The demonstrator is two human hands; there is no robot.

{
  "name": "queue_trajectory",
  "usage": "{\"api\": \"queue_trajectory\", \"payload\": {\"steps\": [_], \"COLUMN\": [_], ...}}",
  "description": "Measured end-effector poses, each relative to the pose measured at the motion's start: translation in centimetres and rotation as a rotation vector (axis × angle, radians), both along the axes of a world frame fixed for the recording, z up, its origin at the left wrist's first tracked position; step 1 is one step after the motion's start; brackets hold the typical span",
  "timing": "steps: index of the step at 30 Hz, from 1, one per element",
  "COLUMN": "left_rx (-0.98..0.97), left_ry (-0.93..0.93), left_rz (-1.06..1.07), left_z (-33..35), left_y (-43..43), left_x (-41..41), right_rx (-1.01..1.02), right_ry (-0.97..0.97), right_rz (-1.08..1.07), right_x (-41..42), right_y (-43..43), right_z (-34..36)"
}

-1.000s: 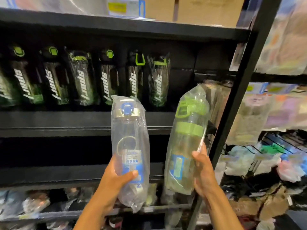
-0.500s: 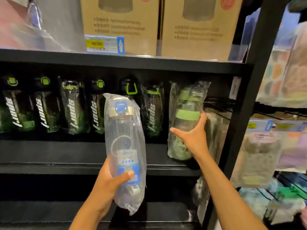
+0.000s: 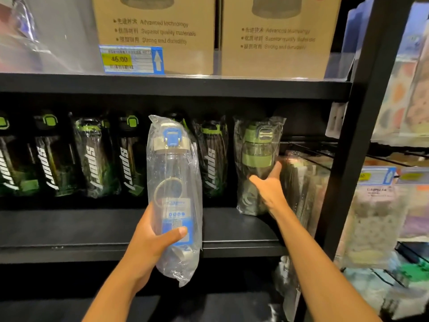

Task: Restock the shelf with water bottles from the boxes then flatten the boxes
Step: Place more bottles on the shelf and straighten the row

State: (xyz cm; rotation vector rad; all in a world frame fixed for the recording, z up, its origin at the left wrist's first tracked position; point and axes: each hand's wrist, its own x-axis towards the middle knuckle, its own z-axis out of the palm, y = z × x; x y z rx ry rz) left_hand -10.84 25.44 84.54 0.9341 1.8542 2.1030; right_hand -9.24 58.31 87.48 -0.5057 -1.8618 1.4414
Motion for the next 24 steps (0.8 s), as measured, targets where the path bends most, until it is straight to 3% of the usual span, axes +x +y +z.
{"api": "queue_trajectory", "payload": {"steps": [6,24], "left_rx": [0.021,0.063], "left_ry": [0.002,-0.057], "left_rz": [-0.009,0.071], "left_z": [0.3,-0.3], "left_y": [1.6,1.8], "left_x": [-0.3,0.6], "right_rx": [0.066,0.055], "right_ry": [-0.079,-0.037], "right_rz": [0.010,-0.030], "right_x": [0.2,-5.5], "right_y": [1.1,3.9], "right_z": [-1.0,-0.9]}}
